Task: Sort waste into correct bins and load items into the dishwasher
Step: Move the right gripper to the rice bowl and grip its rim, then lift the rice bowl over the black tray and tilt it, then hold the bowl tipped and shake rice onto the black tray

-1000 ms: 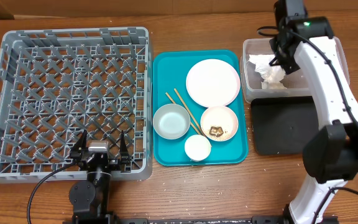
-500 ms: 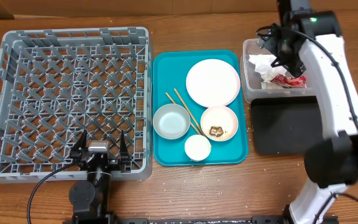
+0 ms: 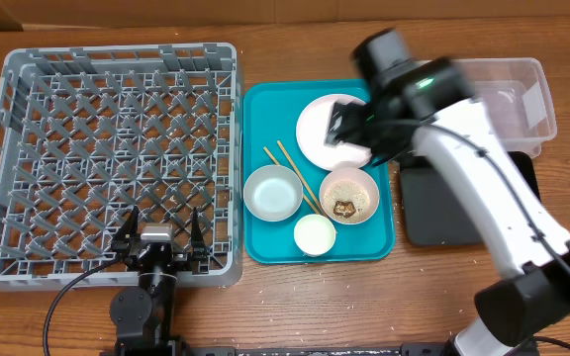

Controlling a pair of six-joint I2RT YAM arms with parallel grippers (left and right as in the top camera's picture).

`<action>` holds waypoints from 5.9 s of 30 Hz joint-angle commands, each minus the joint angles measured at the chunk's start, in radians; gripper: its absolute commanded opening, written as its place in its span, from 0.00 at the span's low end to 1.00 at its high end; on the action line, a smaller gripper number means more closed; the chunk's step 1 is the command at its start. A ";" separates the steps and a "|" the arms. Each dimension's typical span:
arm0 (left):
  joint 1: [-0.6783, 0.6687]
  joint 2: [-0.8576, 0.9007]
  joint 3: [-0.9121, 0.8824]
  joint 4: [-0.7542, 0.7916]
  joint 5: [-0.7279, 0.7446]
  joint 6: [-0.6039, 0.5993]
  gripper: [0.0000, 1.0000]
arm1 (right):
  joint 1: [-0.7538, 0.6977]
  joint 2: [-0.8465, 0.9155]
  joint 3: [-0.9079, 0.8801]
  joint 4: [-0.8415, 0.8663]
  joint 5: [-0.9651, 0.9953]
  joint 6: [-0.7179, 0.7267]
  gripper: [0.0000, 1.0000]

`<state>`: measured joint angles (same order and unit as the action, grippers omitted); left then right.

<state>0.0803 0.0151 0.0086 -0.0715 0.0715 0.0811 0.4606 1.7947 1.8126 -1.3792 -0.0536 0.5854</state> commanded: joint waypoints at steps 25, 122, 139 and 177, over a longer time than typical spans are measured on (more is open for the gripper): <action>0.004 -0.010 -0.004 0.000 0.003 -0.006 1.00 | 0.101 0.082 -0.517 0.611 0.052 0.037 0.53; 0.004 -0.011 -0.004 0.000 0.004 -0.006 1.00 | -0.868 -0.282 -0.898 0.518 -1.118 -0.777 0.04; 0.004 -0.011 -0.004 0.000 0.004 -0.006 1.00 | -1.028 -0.145 -0.898 0.553 -1.336 -0.637 0.04; 0.004 -0.011 -0.004 0.000 0.004 -0.006 1.00 | -1.055 -0.157 -0.897 0.787 -1.509 -0.145 0.04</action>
<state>0.0803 0.0151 0.0086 -0.0711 0.0715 0.0807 -0.6075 1.6485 0.9188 -0.5964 -1.5360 0.4721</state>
